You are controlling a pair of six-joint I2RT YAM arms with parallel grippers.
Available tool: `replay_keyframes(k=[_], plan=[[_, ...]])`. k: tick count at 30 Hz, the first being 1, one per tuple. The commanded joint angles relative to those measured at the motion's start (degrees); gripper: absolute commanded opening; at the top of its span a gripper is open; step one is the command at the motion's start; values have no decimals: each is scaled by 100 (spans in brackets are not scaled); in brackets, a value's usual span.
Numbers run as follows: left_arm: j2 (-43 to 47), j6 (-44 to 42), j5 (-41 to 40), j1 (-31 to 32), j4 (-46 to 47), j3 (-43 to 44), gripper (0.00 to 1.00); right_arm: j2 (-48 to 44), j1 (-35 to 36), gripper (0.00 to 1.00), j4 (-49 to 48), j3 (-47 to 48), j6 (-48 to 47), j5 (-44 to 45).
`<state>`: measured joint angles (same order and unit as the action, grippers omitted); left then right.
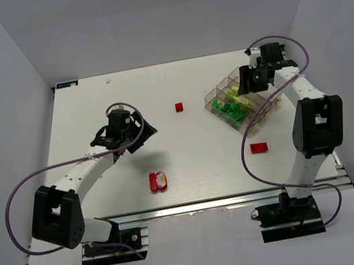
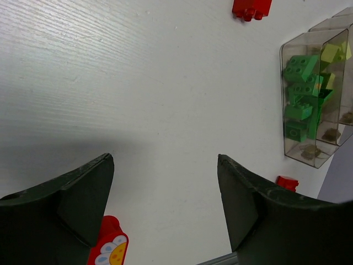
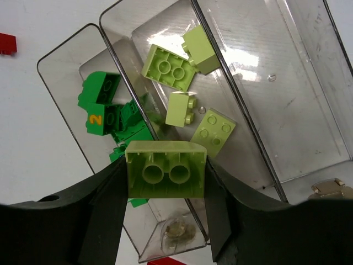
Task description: Sort the legos into containers by color
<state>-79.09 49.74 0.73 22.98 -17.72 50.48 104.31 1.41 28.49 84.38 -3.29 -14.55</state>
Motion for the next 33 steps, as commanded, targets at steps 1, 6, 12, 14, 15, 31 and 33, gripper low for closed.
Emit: replay_keyframes(k=[1,6,12,14,15,31,33], plan=[[-53,-131,138,-22,137,313,85,-52,-53,19,-230,-62,285,39],[-273,-183,182,-22,128,498,85,186,-316,39,-300,-53,513,31],[-651,-254,208,-22,93,893,85,467,-405,62,-274,131,514,-39],[-800,-228,226,-22,67,1042,85,493,-405,70,-274,140,496,-127],[-975,-210,243,-22,49,1226,85,494,-405,73,-274,149,461,-171],[-4455,-524,24,233,-2376,5654,85,-824,-431,89,271,-307,-2527,-3282],[-4974,-849,-238,346,-2718,6472,85,-938,-440,81,280,-448,-2563,-3396]])
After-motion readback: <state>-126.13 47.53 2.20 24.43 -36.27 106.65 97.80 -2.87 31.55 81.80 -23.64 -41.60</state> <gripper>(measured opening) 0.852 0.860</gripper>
